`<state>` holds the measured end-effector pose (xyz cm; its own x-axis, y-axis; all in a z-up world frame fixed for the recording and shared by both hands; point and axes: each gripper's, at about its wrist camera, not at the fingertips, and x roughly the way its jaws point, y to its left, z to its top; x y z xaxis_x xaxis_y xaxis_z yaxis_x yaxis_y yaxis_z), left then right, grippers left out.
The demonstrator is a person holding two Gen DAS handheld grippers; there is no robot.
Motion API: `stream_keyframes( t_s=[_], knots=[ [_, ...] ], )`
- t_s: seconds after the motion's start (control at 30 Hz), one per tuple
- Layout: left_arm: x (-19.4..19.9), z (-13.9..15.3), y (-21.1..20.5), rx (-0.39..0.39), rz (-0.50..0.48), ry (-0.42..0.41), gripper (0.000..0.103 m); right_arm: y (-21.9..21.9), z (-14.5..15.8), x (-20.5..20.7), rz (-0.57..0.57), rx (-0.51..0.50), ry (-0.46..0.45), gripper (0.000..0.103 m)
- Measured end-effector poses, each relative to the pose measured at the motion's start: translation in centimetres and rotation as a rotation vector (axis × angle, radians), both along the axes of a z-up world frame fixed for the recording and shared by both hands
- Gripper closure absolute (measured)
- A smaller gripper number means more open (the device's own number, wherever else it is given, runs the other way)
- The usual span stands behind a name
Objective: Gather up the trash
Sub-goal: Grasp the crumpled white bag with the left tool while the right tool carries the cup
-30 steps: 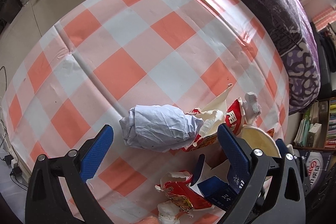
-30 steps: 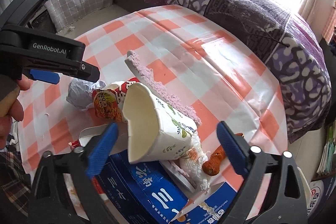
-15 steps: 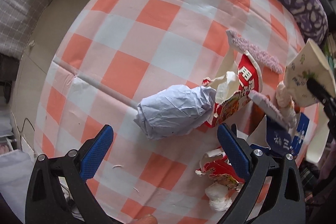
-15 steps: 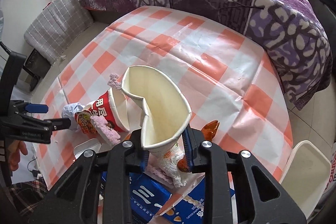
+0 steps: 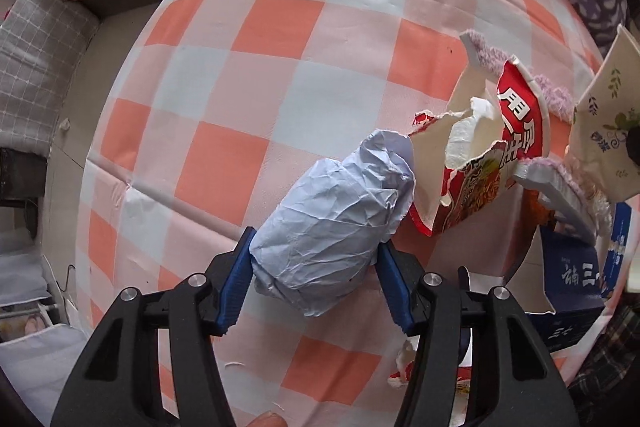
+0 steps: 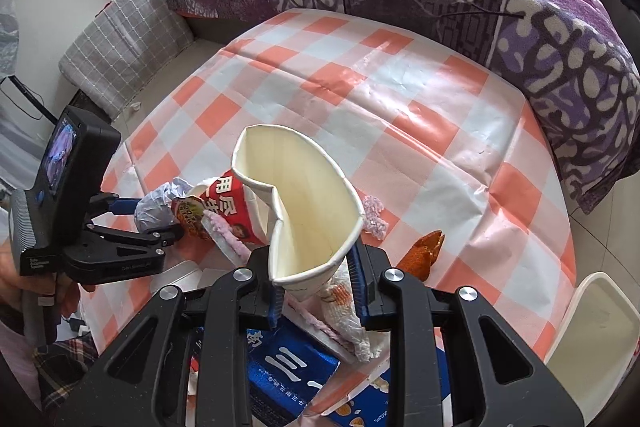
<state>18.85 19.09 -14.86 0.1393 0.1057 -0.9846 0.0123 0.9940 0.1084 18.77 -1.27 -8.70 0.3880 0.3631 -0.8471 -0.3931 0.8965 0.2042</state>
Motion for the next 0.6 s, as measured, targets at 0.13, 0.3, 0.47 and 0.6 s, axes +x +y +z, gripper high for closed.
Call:
stream_keyframes(
  t_s=[0.13, 0.3, 0.47, 0.6],
  knots=[
    [0.3, 2.1, 1.3, -0.082, 0.082, -0.070, 0.048, -0.4, 1.2, -0.2, -0.019, 0.022, -0.033, 0.077],
    [0.4, 5.1, 1.1, -0.121, 0.151, -0.186, 0.048, -1.8, 3.1, -0.8, -0.066, 0.066, -0.084, 0.077],
    [-0.4, 7.6, 0.1, -0.159, 0.187, -0.297, 0.047, -3.5, 4.7, -1.8, -0.122, 0.084, -0.150, 0.077],
    [-1.3, 8.7, -1.2, -0.164, 0.198, -0.357, 0.047, -4.9, 5.4, -2.5, -0.168, 0.095, -0.182, 0.077]
  ],
)
